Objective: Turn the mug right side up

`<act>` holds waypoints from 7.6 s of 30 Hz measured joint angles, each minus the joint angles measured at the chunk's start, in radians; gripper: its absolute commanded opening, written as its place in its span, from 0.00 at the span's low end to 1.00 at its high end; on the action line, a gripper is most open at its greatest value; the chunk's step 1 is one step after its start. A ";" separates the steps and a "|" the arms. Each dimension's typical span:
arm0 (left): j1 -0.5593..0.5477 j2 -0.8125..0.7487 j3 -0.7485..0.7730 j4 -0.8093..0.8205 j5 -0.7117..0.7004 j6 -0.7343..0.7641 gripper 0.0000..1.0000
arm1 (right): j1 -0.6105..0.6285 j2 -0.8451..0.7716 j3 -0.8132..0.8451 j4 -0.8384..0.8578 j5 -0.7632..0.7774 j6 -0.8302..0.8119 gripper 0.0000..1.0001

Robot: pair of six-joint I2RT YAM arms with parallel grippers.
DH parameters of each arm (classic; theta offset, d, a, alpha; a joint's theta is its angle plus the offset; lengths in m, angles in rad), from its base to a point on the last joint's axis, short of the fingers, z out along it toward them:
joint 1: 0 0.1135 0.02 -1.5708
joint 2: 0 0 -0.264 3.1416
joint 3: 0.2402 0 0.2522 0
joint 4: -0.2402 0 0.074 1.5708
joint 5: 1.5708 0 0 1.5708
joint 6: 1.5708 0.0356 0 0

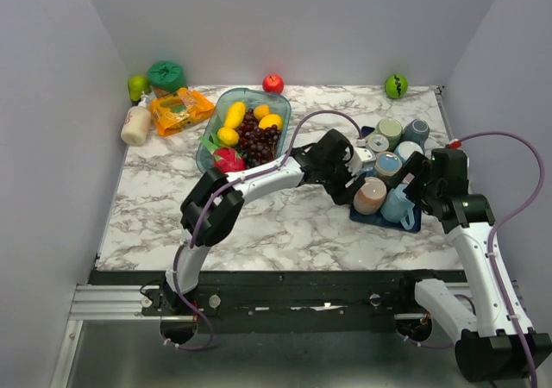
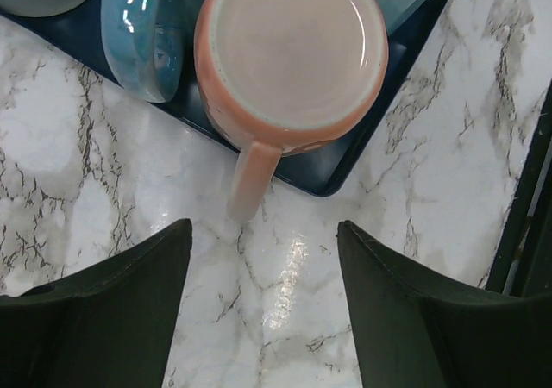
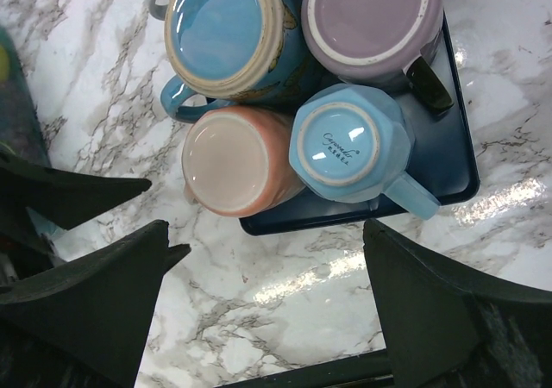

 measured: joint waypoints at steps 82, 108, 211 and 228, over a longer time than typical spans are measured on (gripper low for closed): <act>0.250 -0.554 -0.048 0.540 0.155 -1.173 0.00 | 0.293 0.071 0.202 0.798 -0.689 0.079 0.90; 0.225 -0.554 -0.099 0.674 0.144 -1.179 0.00 | 0.301 0.167 0.193 1.154 -0.581 0.295 0.19; 0.250 -0.879 -0.311 -0.122 -0.329 -0.253 0.99 | 0.542 0.698 0.781 0.035 0.281 -0.154 0.83; 0.074 -0.492 -0.307 0.121 -0.099 -0.138 0.99 | 0.535 -0.042 0.399 0.085 0.257 -0.200 0.84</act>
